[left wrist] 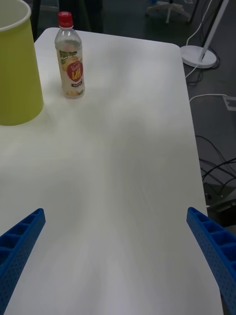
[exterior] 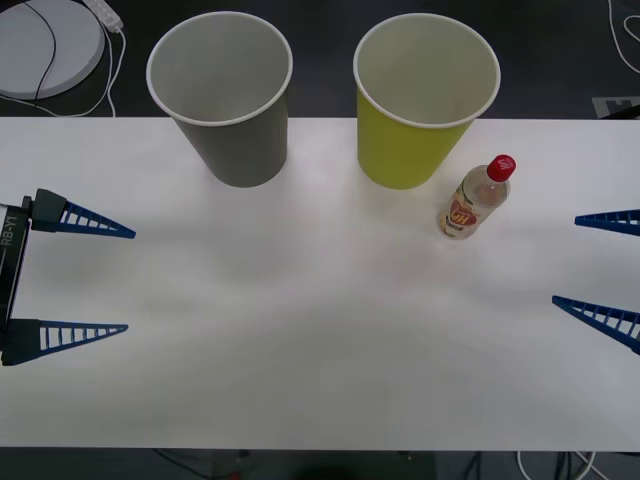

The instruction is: Put the can into the green bin and the plastic bottle into the gray bin

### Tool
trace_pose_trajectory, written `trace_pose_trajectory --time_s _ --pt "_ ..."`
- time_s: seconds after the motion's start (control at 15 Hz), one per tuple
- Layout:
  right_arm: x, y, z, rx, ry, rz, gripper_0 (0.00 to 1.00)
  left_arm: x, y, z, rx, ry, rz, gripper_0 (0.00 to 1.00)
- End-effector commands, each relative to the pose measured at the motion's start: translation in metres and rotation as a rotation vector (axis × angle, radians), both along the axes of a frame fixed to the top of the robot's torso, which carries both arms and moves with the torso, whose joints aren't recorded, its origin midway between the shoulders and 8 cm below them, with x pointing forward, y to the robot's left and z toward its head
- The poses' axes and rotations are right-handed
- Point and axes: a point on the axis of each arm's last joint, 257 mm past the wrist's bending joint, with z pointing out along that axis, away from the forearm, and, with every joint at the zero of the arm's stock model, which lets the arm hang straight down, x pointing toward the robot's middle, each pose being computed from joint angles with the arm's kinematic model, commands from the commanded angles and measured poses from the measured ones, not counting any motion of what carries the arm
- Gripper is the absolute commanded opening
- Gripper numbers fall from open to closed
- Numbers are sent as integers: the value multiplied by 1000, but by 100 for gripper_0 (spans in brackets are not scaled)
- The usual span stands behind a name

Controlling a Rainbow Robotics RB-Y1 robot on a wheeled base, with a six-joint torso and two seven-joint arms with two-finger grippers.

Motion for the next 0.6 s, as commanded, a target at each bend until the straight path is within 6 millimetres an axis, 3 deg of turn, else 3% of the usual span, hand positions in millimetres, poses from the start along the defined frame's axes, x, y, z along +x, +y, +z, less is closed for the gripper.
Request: trace_pose_trajectory --time_s 0.07,0.6 --pt "4 -13 -7 28 7 -83 100 0 0 0 0 0 0 100" --pt "16 -72 -19 168 30 -352 100 0 0 0 0 0 0 100"
